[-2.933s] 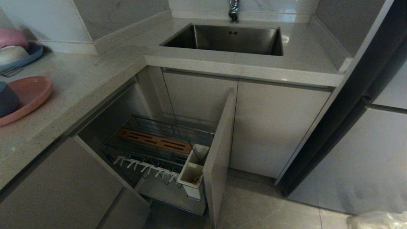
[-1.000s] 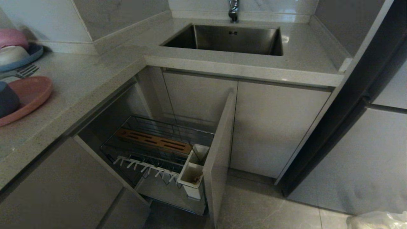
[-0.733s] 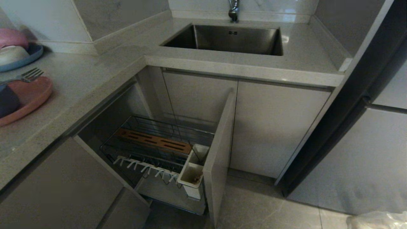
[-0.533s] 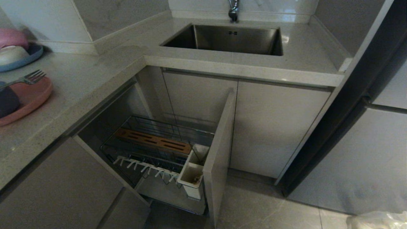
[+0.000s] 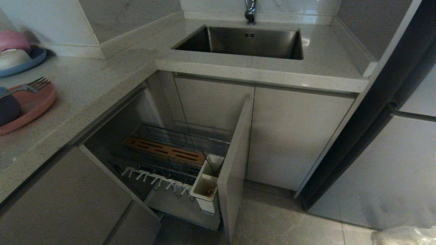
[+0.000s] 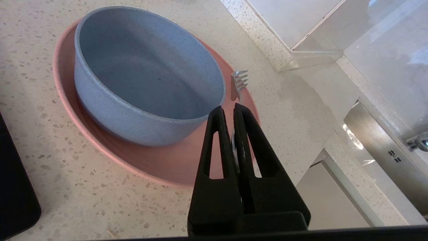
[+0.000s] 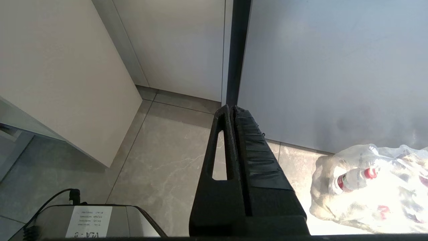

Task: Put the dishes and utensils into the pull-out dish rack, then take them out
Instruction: Take the fork out of the cupboard

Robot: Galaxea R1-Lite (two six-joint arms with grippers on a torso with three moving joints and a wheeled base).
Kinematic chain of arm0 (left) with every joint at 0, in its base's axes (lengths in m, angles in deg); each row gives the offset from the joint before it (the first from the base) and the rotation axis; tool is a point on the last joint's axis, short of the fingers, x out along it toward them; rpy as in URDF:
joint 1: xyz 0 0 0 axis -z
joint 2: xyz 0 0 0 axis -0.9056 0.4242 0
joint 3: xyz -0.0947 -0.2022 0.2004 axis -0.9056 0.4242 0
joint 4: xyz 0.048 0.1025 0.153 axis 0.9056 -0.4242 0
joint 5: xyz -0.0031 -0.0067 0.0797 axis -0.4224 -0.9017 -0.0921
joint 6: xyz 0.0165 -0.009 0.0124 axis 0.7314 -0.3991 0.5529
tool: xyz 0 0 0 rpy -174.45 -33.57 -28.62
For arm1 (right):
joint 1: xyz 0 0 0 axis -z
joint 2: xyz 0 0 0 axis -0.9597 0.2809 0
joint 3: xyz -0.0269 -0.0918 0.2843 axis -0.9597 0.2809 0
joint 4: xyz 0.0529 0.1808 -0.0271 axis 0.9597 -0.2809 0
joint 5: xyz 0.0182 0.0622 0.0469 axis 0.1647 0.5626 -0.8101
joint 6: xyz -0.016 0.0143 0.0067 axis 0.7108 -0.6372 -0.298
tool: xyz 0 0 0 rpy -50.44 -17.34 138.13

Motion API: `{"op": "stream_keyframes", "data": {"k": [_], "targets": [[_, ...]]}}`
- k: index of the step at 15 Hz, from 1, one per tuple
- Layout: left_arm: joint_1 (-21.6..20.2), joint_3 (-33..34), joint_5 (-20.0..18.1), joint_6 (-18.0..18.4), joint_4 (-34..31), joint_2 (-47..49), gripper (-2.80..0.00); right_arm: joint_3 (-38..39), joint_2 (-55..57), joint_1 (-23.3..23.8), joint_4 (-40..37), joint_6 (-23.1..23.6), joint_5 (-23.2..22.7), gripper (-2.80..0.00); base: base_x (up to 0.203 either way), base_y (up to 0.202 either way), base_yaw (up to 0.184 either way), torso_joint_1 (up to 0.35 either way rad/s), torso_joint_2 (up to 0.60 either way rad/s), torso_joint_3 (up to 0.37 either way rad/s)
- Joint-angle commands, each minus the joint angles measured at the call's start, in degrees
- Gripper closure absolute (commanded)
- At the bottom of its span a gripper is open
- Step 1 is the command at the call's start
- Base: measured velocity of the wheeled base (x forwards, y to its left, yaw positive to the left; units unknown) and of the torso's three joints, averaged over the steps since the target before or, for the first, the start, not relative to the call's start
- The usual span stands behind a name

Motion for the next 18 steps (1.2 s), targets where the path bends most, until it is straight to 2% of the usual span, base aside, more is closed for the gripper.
{"op": "stream_keyframes", "data": {"k": [1,10,11,18], "targets": [[0.0,0.1,0.1,-0.1,0.1,0.1,0.00,0.0,0.0,0.0,-0.1,0.1,0.0,0.00,0.000,0.000,0.000,0.000,0.00,0.000],[0.0,0.2,0.0,0.6,-0.1,-0.9,0.00,0.0,0.0,0.0,-0.1,0.0,0.0,0.00,0.000,0.000,0.000,0.000,0.00,0.000],[0.0,0.3,0.1,0.9,0.0,-0.8,-2.80,0.0,0.0,0.0,-0.1,0.0,0.0,0.00,0.000,0.000,0.000,0.000,0.00,0.000],[0.0,0.0,0.1,0.9,0.3,-1.7,-2.80,0.0,0.0,0.0,-0.1,0.0,0.0,0.00,0.000,0.000,0.000,0.000,0.00,0.000]]}}
